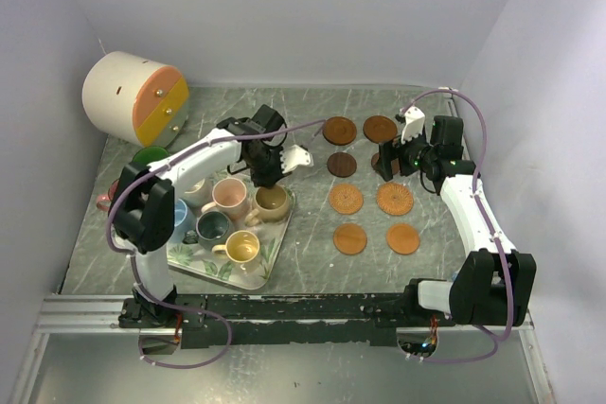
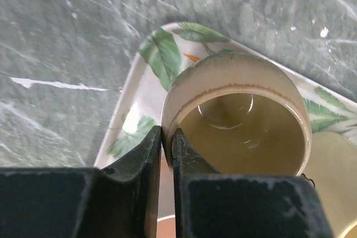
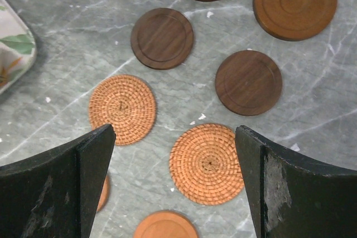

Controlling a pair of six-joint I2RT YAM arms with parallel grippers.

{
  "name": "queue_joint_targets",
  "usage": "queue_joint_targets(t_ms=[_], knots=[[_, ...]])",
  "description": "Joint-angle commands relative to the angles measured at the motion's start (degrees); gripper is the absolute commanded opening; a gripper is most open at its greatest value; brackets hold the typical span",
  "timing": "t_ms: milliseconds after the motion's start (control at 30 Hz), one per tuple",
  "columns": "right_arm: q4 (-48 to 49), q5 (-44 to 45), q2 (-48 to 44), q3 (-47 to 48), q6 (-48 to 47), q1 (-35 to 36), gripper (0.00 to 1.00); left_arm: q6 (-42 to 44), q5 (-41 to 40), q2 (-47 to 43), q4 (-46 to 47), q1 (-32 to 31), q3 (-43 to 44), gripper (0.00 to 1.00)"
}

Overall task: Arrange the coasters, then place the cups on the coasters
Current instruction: Pick up the cup from the tray, then place the cup on the coaster.

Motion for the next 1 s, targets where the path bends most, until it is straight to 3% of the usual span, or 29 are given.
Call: queue_joint_targets(t_ms=[0, 200, 467, 800, 967], knots=[[2.2, -5.6, -0.7, 2.1, 4.5, 0.5, 0.89, -2.2, 3.7, 1.3, -2.2, 0.0, 9.1, 0.07], [7.4, -8.8, -0.3, 2.4, 9.7, 1.6, 0.87, -5.6, 5.8, 3.9, -3.4, 0.0, 18.8, 0.07], [10.8, -12.3, 5.5, 7.9, 16.2, 3.0, 0.85, -18.2, 0.3, 7.7, 6.1, 0.0, 26.4, 0.07], [16.2, -2.8, 8.8, 10.1, 24.2, 12.4, 0.79, -37.5, -11.6, 8.4, 22.0, -1.2, 24.2, 0.07], [16.2, 0.6, 13.7, 13.9, 26.9, 16.1, 0.75, -41.4, -19.9, 7.1, 29.0, -3.0, 20.1, 0.07]])
